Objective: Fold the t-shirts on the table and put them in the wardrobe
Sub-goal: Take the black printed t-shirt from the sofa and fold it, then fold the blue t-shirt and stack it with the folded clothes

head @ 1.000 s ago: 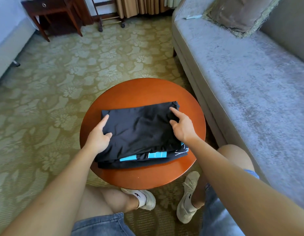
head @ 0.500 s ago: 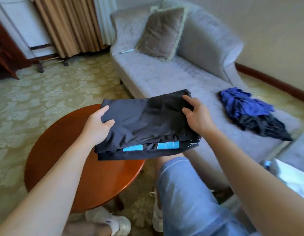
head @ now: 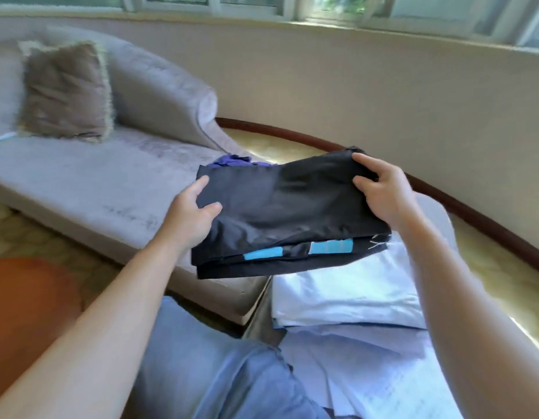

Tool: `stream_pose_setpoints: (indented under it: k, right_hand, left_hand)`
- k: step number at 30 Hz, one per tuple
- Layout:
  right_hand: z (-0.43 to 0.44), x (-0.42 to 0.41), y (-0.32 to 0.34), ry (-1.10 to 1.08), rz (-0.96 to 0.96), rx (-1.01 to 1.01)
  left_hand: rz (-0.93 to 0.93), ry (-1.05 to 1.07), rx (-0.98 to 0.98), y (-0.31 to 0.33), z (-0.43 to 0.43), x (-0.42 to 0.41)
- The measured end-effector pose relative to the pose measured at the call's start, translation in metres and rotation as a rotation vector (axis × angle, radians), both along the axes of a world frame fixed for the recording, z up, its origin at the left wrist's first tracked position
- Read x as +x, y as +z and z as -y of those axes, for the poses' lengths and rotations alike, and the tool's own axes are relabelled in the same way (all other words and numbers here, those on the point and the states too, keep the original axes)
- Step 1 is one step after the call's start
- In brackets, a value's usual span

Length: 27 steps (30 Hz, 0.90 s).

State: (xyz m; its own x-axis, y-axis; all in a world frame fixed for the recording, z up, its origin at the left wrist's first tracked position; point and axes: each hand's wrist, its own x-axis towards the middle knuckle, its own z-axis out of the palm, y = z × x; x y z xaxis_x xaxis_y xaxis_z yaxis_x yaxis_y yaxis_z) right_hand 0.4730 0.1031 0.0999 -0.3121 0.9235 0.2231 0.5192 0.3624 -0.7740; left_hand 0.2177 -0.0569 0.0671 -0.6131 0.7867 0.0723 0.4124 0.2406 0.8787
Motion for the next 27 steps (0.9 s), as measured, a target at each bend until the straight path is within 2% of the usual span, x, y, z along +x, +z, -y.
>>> stream_pose_setpoints:
  k: [5, 9, 11, 12, 14, 19, 21, 27]
  right_hand:
    - [-0.023, 0.090, -0.013, -0.184, 0.061, -0.079]
    - [-0.029, 0.131, -0.047, -0.212, 0.196, -0.276]
    - [-0.030, 0.139, -0.062, -0.297, 0.339, -0.370]
    - [-0.030, 0.137, -0.064, -0.346, 0.372, -0.347]
    - [-0.033, 0.117, -0.059, -0.344, 0.378, -0.246]
    - [-0.047, 0.005, -0.052, -0.017, 0.395, -0.141]
    - [-0.050, -0.049, -0.055, 0.099, 0.466, -0.133]
    - [-0.067, -0.184, -0.082, 0.361, 0.673, -0.109]
  left_hand:
    - [0.081, -0.148, -0.021, -0.025, -0.042, 0.072]
    - [0.131, -0.322, -0.315, -0.075, -0.040, 0.093]
    - [0.068, -0.290, -0.445, -0.086, -0.031, 0.086]
    - [0.022, -0.233, -0.461, -0.086, -0.028, 0.079]
    - [-0.078, -0.134, -0.455, -0.079, -0.026, 0.060]
    - [-0.410, -0.075, -0.552, -0.044, -0.021, -0.004]
    - [-0.510, -0.026, -0.591, -0.031, -0.019, -0.036]
    - [-0.510, 0.080, -0.684, -0.046, -0.039, -0.123]
